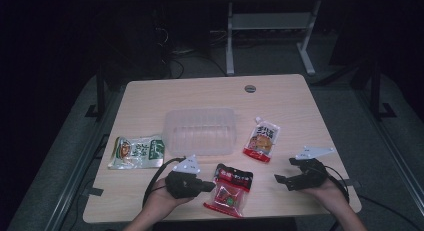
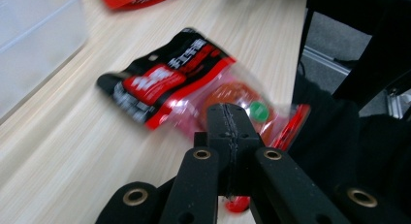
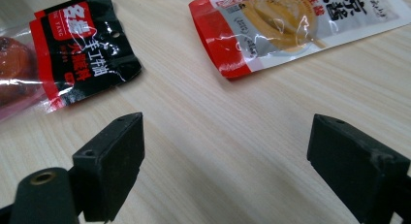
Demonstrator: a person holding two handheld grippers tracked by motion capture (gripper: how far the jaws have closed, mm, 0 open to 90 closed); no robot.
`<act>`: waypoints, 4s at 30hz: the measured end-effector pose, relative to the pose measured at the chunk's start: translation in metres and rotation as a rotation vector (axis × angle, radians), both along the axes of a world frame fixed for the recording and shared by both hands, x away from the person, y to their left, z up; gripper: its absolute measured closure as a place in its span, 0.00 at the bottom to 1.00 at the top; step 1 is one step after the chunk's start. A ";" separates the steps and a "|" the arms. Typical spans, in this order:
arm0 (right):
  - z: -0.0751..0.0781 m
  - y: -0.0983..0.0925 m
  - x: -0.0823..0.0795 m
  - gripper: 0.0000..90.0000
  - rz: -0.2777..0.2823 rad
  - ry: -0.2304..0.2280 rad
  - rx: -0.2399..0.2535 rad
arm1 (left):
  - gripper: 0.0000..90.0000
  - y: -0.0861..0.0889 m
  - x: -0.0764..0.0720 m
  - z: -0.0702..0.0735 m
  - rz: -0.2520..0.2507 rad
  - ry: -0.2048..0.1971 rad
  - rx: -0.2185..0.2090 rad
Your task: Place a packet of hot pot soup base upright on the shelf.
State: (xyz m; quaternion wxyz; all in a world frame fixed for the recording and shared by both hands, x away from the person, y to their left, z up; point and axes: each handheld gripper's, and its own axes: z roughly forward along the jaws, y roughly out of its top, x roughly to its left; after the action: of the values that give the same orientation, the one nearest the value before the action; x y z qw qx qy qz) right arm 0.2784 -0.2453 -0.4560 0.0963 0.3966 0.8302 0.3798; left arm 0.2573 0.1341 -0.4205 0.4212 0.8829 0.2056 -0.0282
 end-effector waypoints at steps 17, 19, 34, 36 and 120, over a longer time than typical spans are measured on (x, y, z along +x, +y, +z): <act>0.001 0.002 -0.003 0.14 0.021 -0.016 -0.009 | 1.00 -0.058 -0.012 -0.012 -0.119 0.011 0.029; 0.000 0.002 -0.002 0.14 0.025 -0.017 -0.010 | 1.00 -0.062 -0.013 -0.014 -0.134 0.009 0.040; 0.002 0.001 -0.003 0.15 0.019 -0.022 0.002 | 1.00 -0.073 -0.020 -0.030 -0.164 0.023 0.107; 0.002 0.001 -0.003 0.15 0.020 -0.022 0.004 | 1.00 -0.071 -0.019 -0.029 -0.164 0.013 0.118; 0.002 0.006 -0.003 0.15 -0.026 -0.007 0.014 | 1.00 0.038 0.023 -0.027 0.097 0.010 0.168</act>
State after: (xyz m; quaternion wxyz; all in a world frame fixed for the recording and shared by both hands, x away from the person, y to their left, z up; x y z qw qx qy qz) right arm 0.2751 -0.2395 -0.4537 0.1012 0.4068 0.8218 0.3858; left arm 0.2802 0.1721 -0.4475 0.3454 0.9039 0.2521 0.0051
